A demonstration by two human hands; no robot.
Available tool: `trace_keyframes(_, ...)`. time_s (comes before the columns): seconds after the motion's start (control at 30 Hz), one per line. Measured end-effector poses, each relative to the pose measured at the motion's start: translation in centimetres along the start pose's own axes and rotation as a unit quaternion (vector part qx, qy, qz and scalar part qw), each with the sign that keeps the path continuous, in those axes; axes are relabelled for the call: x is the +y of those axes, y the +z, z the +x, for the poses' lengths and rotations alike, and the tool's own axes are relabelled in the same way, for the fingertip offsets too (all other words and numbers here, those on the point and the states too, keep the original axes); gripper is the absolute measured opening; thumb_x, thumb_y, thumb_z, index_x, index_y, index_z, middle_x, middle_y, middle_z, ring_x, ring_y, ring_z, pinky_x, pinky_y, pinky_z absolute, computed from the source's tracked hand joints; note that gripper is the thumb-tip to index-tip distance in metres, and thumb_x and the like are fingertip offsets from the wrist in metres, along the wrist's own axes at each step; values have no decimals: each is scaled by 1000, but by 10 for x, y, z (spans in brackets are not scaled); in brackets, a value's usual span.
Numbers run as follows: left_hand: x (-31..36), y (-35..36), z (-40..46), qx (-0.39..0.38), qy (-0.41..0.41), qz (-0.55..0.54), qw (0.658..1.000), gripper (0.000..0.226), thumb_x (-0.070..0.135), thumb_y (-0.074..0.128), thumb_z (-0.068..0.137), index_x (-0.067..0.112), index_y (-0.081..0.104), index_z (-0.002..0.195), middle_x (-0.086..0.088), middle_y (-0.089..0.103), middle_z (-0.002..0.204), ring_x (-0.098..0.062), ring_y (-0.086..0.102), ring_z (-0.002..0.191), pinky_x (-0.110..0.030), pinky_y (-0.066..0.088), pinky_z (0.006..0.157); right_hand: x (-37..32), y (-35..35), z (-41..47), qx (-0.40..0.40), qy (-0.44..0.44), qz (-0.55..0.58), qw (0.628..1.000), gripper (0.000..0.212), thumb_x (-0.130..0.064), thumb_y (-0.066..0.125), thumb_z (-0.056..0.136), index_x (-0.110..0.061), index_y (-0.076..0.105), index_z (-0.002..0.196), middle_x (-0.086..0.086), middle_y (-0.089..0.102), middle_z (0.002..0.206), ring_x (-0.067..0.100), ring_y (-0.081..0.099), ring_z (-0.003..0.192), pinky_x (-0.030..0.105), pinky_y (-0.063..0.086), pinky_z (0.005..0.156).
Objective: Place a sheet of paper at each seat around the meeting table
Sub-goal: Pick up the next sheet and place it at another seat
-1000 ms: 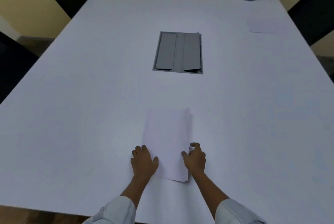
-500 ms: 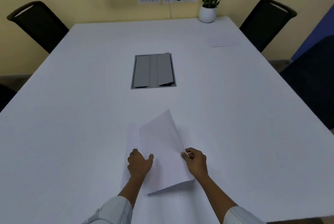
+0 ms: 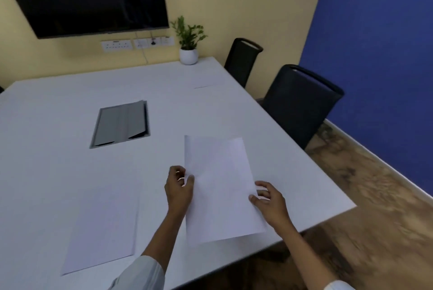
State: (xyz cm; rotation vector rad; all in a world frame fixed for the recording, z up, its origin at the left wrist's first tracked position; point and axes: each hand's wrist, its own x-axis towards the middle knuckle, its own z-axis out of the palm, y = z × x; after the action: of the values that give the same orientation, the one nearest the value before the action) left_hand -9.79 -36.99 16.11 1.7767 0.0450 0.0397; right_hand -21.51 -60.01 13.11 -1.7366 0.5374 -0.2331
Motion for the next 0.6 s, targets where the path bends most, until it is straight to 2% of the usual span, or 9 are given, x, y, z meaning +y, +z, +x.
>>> trace_keyframes(0.03,10,21,-7,-17,21,3,1000,14,4,64,83,15,58,89,2,66,85,-16,63,76,-26,49,69,-2,-26,-2,5,-15,-5,1000,40,-13,76,84,-29,60,118,-10,67,104,5,65,98,9,52,68)
trace_keyframes(0.1,30,62,-20,-49,38,1,998,15,2,62,82,16,66,79,6,69,81,-16,64,77,-23,49,70,-6,-76,-4,17,-44,-24,999,46,-12,75,85,-32,59,123,-16,62,109,1,60,104,5,50,71)
trace_keyframes(0.17,50,105,-30,-77,44,-8,996,18,1,61,83,15,71,82,11,71,83,-15,65,80,-21,49,73,-9,-123,-2,39,-65,-40,996,42,-12,75,85,-32,63,120,-18,62,112,0,61,104,5,50,73)
trace_keyframes(0.27,77,170,-39,-116,67,-24,991,19,2,58,87,14,74,90,9,72,93,-8,66,86,-20,50,76,-11,-191,5,85,-64,-35,994,31,-14,77,85,-28,72,112,-16,68,116,13,70,84,19,57,73)
trace_keyframes(0.3,84,193,-39,-126,79,-29,989,19,3,58,88,14,74,91,9,72,94,-4,66,87,-20,50,76,-12,-213,9,101,-65,-28,992,30,-14,77,84,-26,73,111,-15,69,115,12,71,82,22,58,73)
trace_keyframes(0.4,107,263,-39,-148,108,-45,982,18,7,59,90,15,74,93,9,72,96,1,66,89,-19,51,74,-15,-275,22,141,-76,-20,987,27,-11,77,84,-23,74,108,-12,72,106,-4,68,84,15,55,70)
trace_keyframes(0.5,128,340,-36,-171,125,-65,975,15,11,61,91,15,74,97,4,72,102,-8,65,97,-22,55,77,-13,-337,46,170,-86,-20,981,24,-9,76,84,-17,74,107,-9,74,101,-7,68,82,10,52,73)
trace_keyframes(0.6,148,418,-31,-188,140,-79,969,14,13,65,90,14,74,100,1,71,106,-14,65,98,-28,57,83,-8,-398,81,188,-93,-29,977,23,-11,77,83,-19,75,105,-11,74,103,-2,70,87,12,54,76)
